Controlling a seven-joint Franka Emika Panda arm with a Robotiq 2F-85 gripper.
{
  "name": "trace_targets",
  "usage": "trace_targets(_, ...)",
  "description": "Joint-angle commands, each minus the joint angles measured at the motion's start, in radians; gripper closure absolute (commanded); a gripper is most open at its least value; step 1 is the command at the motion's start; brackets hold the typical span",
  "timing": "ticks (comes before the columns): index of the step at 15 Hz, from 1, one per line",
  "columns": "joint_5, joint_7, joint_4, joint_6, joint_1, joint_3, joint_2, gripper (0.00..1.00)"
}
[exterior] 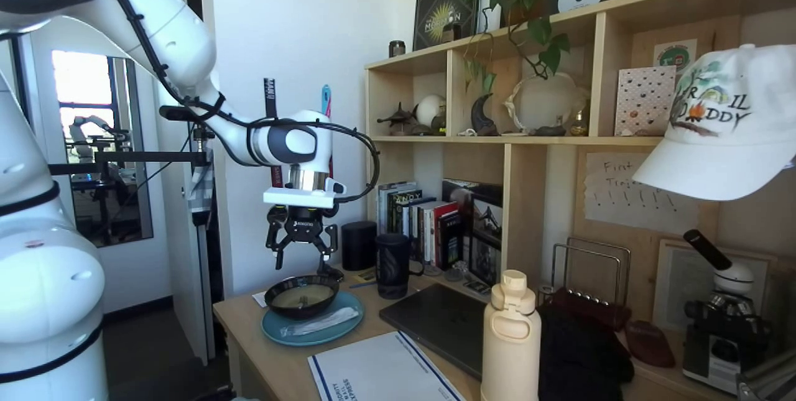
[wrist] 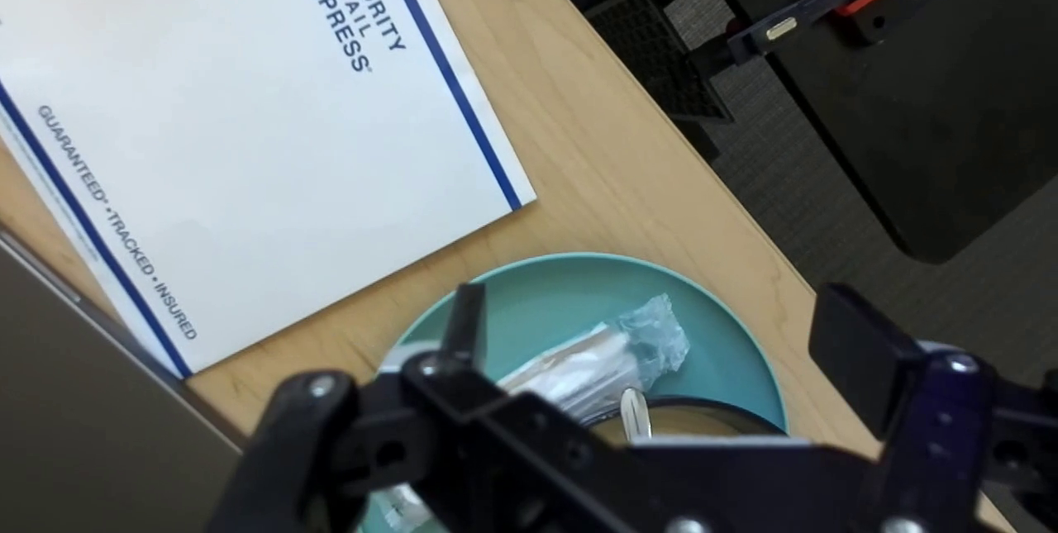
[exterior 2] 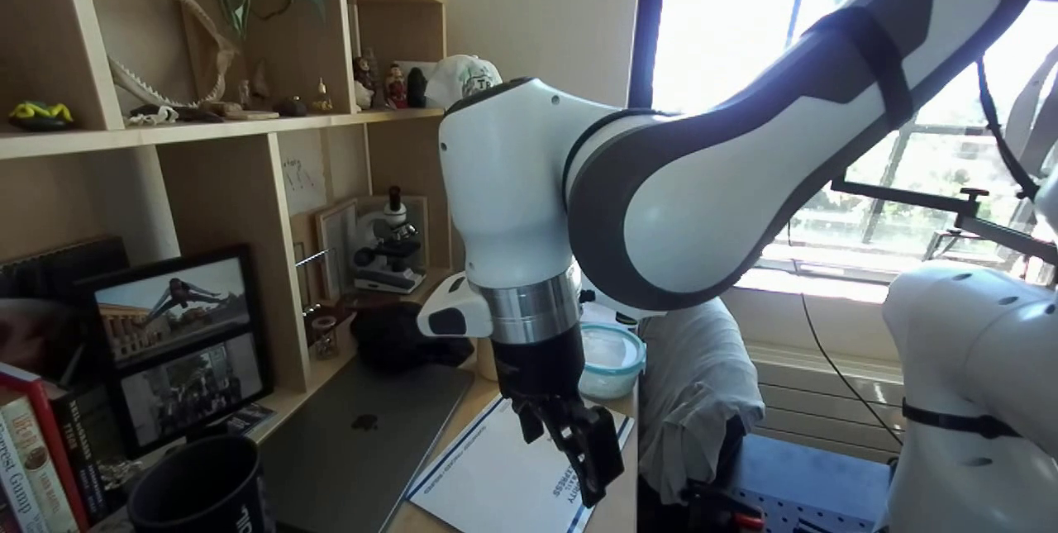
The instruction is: Pick up the fork from the bowl and put it on the plate under the bowl
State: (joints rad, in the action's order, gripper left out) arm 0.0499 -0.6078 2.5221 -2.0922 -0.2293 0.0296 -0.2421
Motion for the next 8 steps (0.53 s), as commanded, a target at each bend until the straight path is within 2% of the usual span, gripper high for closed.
trace_targets(1, -0.004, -0.004, -0.003, 0.002, 0.016, 0.017, 0.001, 0.00)
trace_targets(4, -0.007, -0.001, -0.010, -0.013, 0.013, 0.019, 0.018, 0.00)
trace_targets(8, 0.016, 0.008, -0.063, -0.087, -0.009, 0.068, 0.095, 0.00)
